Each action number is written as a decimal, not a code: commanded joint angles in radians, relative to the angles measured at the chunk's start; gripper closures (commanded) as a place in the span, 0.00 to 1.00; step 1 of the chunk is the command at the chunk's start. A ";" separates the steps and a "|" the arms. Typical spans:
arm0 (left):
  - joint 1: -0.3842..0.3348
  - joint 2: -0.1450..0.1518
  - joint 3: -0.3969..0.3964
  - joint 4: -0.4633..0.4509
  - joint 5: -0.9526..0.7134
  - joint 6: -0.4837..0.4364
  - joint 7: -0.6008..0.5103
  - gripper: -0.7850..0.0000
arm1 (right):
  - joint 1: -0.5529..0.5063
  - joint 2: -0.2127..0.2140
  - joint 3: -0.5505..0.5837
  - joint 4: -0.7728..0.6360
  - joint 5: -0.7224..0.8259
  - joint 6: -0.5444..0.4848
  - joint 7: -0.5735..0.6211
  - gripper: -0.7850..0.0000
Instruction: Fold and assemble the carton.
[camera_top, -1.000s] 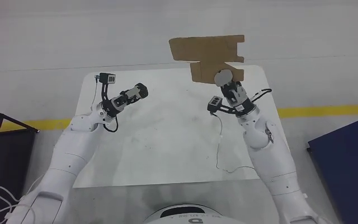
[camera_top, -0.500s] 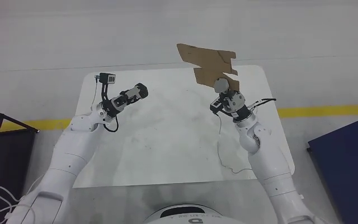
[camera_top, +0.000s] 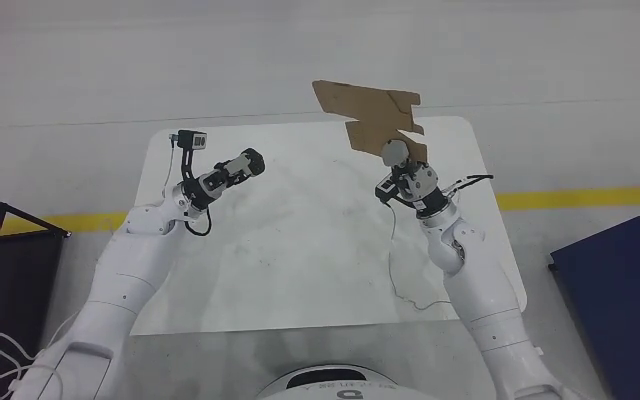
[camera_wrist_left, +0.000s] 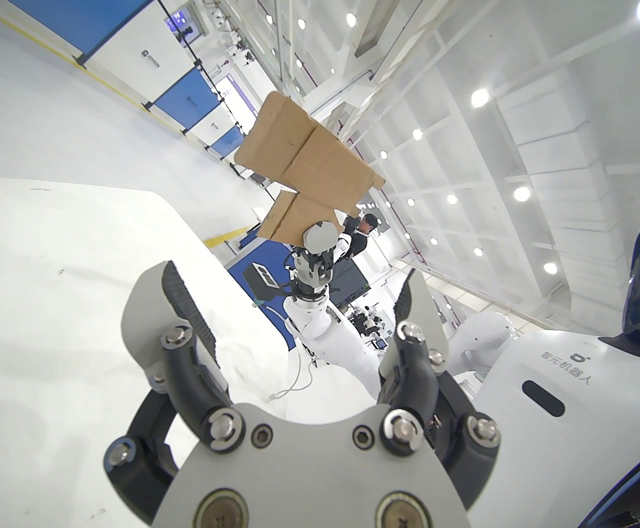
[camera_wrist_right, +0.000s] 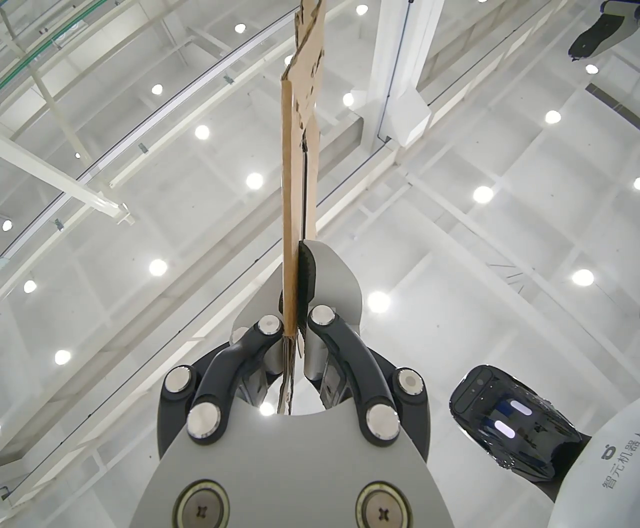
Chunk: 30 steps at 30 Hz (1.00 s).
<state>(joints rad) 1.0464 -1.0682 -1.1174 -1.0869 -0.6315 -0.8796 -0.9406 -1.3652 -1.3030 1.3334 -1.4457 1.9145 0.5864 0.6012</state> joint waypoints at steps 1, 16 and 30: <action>0.000 0.000 0.000 0.000 0.000 0.000 0.000 0.00 | 0.000 0.000 0.000 0.000 0.000 0.000 0.000 1.00; 0.000 0.000 0.000 0.000 0.000 0.000 0.000 0.00 | 0.028 -0.024 -0.091 0.039 0.769 0.172 -0.475 1.00; -0.013 -0.037 0.099 -0.126 0.398 -0.082 0.207 0.41 | 0.014 -0.032 -0.119 0.013 0.799 0.121 -0.533 1.00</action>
<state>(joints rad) 1.0393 -1.1006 -1.0271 -1.2234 -0.2514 -0.9605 -0.7591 -1.3499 -1.3350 1.2151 -1.4336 2.7115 0.7055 0.0687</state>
